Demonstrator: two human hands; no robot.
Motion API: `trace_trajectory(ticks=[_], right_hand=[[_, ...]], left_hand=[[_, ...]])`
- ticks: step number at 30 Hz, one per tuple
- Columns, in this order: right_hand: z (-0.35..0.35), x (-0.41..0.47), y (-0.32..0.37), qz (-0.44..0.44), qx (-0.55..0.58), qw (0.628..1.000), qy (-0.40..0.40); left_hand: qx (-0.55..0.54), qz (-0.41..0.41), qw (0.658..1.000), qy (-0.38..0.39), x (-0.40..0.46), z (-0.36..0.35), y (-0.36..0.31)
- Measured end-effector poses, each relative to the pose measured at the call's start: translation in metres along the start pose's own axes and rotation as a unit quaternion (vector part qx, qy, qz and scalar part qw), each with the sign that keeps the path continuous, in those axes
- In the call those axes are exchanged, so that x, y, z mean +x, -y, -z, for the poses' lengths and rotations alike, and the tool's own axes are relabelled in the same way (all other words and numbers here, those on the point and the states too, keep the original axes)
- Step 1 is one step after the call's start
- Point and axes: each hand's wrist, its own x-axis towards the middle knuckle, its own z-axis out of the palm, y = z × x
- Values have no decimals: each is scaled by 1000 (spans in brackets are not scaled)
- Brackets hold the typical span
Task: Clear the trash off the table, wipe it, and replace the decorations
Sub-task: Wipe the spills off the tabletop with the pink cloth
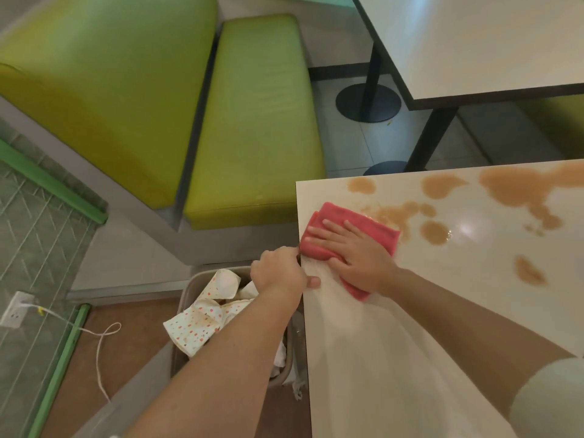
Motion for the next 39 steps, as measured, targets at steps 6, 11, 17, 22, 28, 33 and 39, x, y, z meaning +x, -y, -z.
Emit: trace_trajectory(ticks=[6,11,17,22,28,33,39], right_hand=[[4,18,-10,-168,-37,983,-62],[-13,-34,26,-118,-27,992,-32],[-9,-27,10,-255,-31,963,-79],[-48,-67,91,-188,-20,977,-97],[-26,-66,26,-249,-39,962,-105],[-26,-84,29,-291,-25,949,-117],[5,-99,-51,-402,-33,902,-154]], left_hand=[[-22,5,1000,-5,0,-3,2],[-32,-24,999,-2,2,-5,8],[-28,-54,997,41,2,-4,14],[-72,-90,991,70,0,0,18],[-72,-57,995,-38,2,-3,-18],[-28,-137,988,-72,4,-26,-46],[-3,-120,966,-231,32,-54,-60]])
